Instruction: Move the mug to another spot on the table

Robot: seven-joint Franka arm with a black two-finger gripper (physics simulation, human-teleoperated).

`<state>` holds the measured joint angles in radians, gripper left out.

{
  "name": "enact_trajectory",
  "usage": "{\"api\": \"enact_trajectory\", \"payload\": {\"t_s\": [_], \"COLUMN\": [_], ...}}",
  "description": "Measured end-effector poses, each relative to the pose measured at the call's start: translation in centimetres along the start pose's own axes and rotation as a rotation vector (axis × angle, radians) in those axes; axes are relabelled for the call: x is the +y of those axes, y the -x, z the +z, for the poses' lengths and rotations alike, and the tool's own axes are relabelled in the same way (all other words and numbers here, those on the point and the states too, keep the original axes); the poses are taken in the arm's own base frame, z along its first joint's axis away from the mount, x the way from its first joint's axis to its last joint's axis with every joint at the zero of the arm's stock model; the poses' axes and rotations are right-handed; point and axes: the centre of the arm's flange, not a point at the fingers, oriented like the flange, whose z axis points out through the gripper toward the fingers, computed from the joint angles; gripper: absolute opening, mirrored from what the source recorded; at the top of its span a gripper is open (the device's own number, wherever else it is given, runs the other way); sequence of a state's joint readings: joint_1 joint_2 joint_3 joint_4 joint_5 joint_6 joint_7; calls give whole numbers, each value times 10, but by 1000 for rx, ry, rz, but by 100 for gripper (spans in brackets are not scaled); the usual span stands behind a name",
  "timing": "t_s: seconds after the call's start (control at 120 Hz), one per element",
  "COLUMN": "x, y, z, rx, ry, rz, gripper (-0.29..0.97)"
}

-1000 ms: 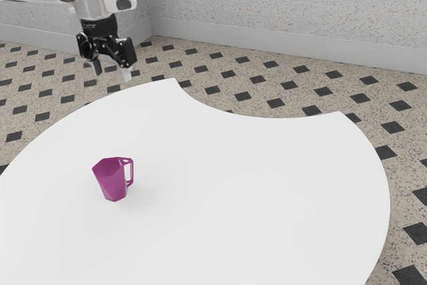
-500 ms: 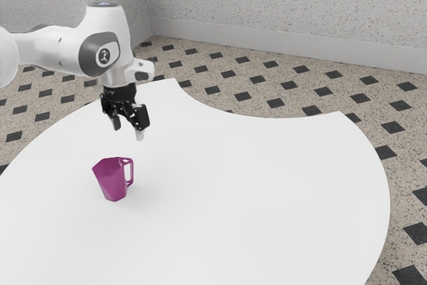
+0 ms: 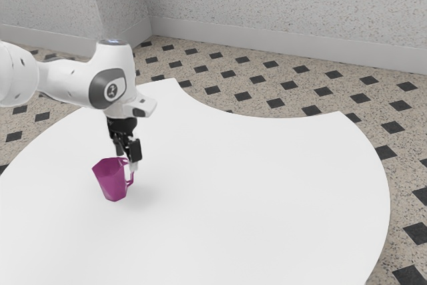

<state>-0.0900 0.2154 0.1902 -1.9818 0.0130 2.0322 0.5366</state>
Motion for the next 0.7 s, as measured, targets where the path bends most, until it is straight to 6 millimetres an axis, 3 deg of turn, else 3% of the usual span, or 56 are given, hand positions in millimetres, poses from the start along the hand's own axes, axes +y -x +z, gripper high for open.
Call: {"api": "enact_trajectory", "payload": {"t_s": [0.167,0.7], "x": [-5,-26], "y": [-9,-27], "z": [0,33], "rx": [0,-53], "ry": [-23,-28], "rz": [69,174], "gripper": [66,66]}}
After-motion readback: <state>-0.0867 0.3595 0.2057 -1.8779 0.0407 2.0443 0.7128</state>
